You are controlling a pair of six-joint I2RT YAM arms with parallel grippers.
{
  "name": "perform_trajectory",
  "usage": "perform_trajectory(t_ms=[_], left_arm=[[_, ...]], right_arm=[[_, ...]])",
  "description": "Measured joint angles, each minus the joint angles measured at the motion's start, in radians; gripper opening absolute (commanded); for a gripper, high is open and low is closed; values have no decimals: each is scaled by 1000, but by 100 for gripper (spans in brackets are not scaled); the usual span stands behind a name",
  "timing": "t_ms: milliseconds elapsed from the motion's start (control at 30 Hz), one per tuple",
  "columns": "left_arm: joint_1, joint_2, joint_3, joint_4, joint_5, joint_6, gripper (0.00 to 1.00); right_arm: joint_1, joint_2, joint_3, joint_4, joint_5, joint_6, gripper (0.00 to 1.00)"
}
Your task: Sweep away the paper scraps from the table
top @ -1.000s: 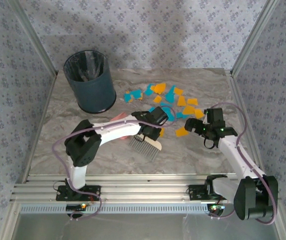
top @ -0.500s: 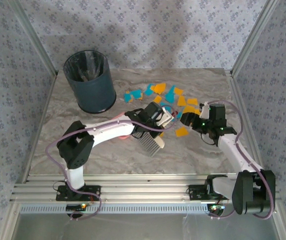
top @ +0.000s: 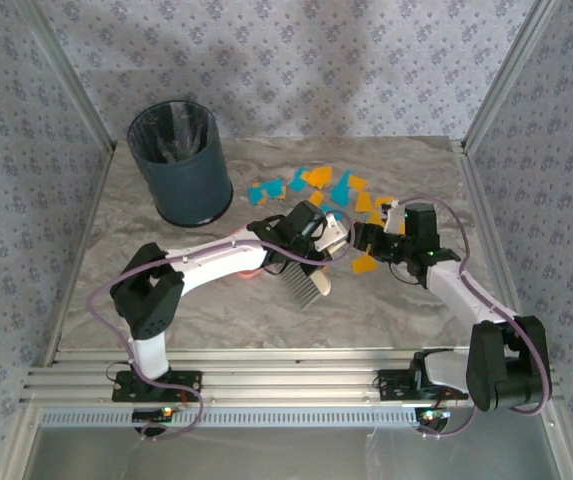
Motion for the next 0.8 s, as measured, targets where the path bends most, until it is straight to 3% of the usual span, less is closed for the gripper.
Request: perform_trajectory(t_ms=[800], left_arm=[[-2, 0, 0, 14, 48, 25, 19]], right_arm=[[76, 106, 19, 76, -25, 28, 53]])
